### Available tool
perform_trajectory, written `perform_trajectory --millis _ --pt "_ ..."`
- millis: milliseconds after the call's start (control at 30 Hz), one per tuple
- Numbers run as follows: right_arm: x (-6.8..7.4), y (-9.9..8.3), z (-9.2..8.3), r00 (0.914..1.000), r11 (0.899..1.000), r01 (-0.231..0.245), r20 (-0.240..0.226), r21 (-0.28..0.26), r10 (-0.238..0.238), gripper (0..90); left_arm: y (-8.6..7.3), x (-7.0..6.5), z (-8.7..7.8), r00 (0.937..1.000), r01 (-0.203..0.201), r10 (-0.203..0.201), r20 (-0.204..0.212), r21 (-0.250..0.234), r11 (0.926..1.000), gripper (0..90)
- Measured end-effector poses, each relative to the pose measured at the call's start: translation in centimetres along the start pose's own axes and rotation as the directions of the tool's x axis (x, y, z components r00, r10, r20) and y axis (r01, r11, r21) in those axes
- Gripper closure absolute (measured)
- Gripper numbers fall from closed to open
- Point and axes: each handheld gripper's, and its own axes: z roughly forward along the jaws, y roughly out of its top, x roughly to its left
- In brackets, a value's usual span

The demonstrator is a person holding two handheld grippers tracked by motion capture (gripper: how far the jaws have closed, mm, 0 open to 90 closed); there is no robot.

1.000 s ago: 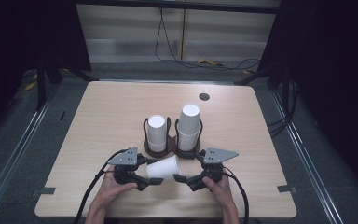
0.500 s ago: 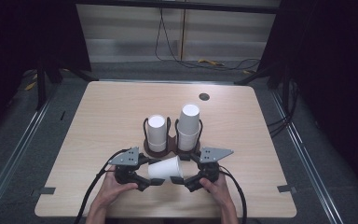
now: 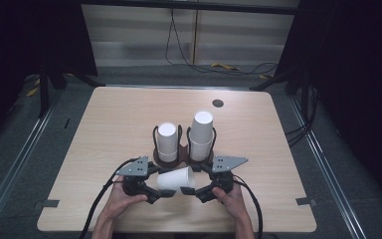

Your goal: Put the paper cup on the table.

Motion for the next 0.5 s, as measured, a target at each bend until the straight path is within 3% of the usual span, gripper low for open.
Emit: perform_trajectory --millis 133,300,500 --pt "0.0 0.1 -0.2 0.9999 1.000 0.001 0.015 -0.003 -0.001 21.1 -0.1 0.1 0.0 0.9988 0.034 -0.033 -0.036 0.014 0.9993 18.2" --pt "-0.1 0.3 -0.6 0.9992 1.000 -0.006 0.039 0.002 0.006 21.3 -0.2 0.2 -0.1 0.9951 0.034 -0.031 -0.094 0.029 0.9990 15.4" --pt "-0.3 0.4 -1.5 0.9948 1.000 -0.018 0.100 0.008 0.017 21.4 -1.0 0.2 -0.2 0.9798 0.072 -0.066 -0.188 0.024 0.9971 15.1"
